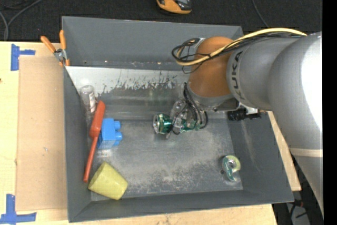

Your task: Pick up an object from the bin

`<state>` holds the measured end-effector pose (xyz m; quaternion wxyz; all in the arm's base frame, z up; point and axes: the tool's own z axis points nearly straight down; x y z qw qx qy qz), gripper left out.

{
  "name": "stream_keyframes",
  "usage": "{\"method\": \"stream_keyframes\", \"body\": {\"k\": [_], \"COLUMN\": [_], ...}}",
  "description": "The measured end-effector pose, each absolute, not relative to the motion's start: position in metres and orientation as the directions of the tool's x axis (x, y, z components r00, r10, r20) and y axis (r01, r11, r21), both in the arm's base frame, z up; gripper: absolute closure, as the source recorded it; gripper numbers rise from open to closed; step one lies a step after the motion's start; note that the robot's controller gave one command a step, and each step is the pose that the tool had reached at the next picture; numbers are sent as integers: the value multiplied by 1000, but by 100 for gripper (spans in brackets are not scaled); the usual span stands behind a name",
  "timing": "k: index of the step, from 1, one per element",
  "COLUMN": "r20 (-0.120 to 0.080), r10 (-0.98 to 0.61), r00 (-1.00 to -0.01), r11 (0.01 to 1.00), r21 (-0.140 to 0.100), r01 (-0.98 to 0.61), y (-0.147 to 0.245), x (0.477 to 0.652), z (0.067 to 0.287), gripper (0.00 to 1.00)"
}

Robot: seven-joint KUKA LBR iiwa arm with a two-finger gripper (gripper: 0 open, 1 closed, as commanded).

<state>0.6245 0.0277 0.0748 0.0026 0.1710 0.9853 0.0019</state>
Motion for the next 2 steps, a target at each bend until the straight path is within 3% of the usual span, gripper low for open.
{"method": "stream_keyframes", "body": {"k": [1, 2], "r20": [-5, 1], "r10": [337, 337], "r00": [-942, -942], "r11": [942, 942], "r21": [5, 4], "r01": [337, 337], "y": [27, 27], "x": [625, 623], "z": [138, 172], "gripper": [100, 100]}}
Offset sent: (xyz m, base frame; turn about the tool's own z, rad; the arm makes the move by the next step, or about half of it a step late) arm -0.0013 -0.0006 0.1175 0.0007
